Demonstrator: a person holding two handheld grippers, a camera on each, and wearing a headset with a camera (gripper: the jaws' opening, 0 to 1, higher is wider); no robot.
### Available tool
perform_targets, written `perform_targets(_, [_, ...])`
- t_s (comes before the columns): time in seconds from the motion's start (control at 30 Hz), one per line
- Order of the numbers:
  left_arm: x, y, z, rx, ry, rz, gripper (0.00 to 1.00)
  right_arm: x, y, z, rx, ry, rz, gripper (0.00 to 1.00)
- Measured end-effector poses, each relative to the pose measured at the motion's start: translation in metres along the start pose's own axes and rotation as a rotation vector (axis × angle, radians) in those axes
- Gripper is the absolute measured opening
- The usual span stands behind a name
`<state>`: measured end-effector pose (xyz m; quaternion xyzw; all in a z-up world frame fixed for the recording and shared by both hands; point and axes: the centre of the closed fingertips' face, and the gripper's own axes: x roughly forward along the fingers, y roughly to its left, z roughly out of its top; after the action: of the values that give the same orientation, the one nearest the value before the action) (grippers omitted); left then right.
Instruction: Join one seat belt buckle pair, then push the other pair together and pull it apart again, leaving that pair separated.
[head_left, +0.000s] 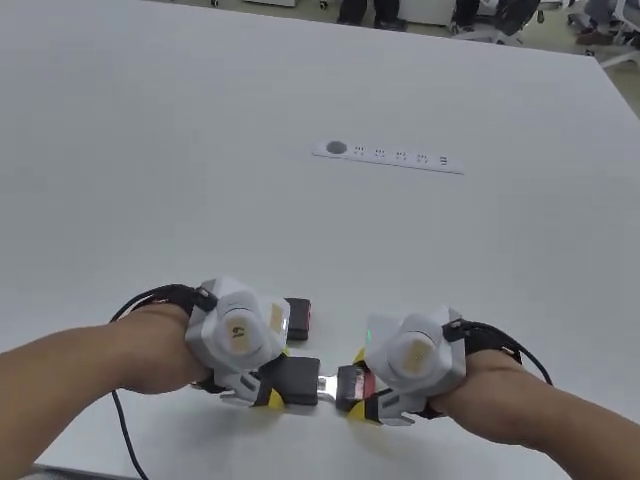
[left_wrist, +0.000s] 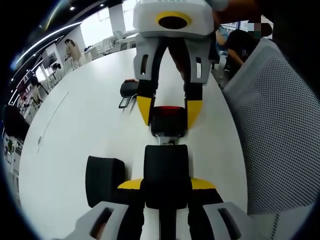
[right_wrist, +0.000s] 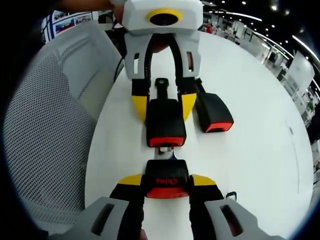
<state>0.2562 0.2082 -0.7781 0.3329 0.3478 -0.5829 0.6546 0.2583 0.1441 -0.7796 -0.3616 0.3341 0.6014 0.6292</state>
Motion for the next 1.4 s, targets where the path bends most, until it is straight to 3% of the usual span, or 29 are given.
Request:
perform_targets(0.5, [-0.002, 0.001, -0.002, -0.020, -0.005, 0.008, 0.33, 0.010, 0.001, 0.016, 0.012, -0.034, -0.007, 0.30])
perform_targets(0.53, [-0.002, 0.003, -0.002, -0.033, -0.003, 0.008, 0.33, 0.010, 0.000, 0.015, -0.020, -0.018, 0.003, 0.30])
perform_targets(0.67, [-0.002, 0.003, -0.003, -0.021, 0.001, 0.005, 0.33, 0.005, 0.002, 0.018, 0.019, -0.036, -0.006, 0.30])
perform_targets(1.4, [-0.003, 0.001, -0.003, -0.027, -0.034, 0.004, 0.33, 0.006, 0.004, 0.012, 0.010, -0.023, -0.027, 0.30])
